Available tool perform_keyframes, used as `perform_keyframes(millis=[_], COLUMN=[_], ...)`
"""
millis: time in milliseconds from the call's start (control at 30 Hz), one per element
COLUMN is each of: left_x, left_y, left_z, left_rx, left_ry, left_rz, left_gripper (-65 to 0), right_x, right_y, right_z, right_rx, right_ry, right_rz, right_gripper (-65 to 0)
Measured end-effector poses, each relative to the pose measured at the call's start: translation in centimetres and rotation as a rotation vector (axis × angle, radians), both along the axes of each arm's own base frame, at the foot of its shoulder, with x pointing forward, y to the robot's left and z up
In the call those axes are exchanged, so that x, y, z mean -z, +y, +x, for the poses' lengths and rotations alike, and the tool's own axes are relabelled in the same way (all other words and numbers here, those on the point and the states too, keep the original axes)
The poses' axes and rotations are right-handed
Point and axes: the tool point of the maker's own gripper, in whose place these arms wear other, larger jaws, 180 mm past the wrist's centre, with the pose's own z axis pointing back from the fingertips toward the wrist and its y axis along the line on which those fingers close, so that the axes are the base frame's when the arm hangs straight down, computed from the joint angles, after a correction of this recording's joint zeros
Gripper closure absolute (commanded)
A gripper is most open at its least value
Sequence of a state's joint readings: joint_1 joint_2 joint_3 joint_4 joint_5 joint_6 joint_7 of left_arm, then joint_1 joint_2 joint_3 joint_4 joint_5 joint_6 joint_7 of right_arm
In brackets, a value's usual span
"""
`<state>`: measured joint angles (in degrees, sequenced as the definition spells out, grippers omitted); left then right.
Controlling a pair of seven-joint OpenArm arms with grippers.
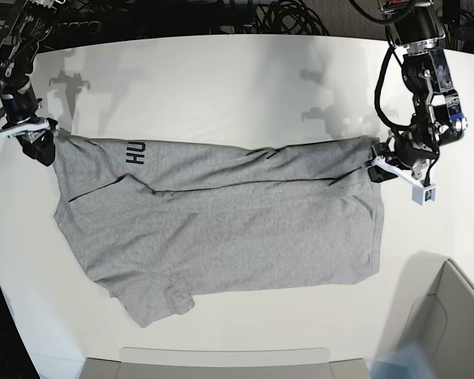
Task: Fold the T-shirt properly
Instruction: 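Lift the shoulder edge with both grippers and pull it toward the robot, then drag the held shirt edge with both grippers, stretching it taut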
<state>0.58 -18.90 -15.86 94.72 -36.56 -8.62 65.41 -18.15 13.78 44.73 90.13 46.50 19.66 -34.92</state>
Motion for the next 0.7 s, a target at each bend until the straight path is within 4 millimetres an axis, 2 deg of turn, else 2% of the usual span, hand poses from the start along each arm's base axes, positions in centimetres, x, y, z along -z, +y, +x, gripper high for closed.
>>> perform_keyframes(millis=[67, 200, 367, 500, 700], left_x=[0.2, 0.5, 0.4, 0.4, 0.7], left_y=[0.0, -0.1, -0.2, -0.1, -0.1], left_z=[-0.2, -0.6, -0.5, -0.5, -0.8], left_rx=[0.002, 0.0, 0.004, 0.003, 0.002], left_ry=[0.004, 0.018, 0.013, 0.014, 0.019], left_rz=[-0.001, -0.003, -0.003, 0.0, -0.003], left_gripper=[-22.9, -22.9, -22.9, -22.9, -22.9], right_x=[1.5, 4.6, 6.4, 6.5, 6.8], right_y=[-0.2, -2.8, -3.3, -3.6, -4.1], right_z=[-0.5, -1.7, -2.1, -0.9, 2.1], right_rx=[0.003, 0.102, 0.136, 0.136, 0.122], right_ry=[0.026, 0.089, 0.121, 0.118, 0.129], right_rz=[0.028, 0.09, 0.132, 0.134, 0.114], right_gripper=[-26.9, -26.9, -26.9, -26.9, -26.9])
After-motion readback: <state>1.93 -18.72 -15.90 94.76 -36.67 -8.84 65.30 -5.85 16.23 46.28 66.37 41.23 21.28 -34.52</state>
